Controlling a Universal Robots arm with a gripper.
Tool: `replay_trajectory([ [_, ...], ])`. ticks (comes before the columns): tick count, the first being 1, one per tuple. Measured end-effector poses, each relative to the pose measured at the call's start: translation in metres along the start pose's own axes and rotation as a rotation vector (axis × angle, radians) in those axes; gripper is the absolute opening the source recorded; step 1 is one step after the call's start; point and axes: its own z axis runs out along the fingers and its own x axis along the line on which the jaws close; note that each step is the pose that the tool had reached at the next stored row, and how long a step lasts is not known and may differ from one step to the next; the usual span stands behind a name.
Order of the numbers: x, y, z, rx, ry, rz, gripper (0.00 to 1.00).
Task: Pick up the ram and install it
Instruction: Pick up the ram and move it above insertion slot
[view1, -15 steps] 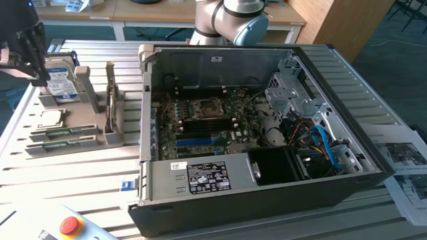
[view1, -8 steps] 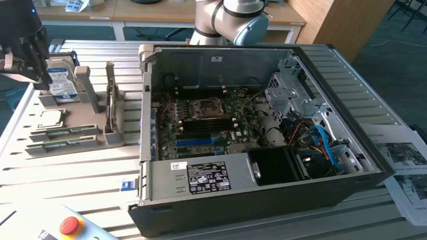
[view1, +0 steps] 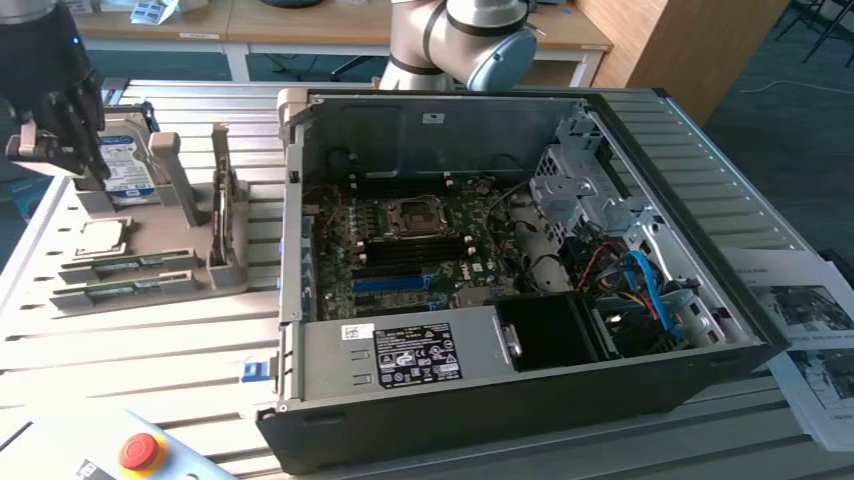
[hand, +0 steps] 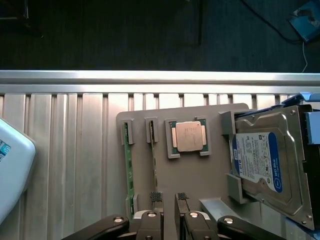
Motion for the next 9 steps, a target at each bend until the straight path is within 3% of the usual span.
replay_trajectory([
  [9, 0.001, -0.0008, 0.0158, 0.0001, 0.0000, 0.000, 0.24],
])
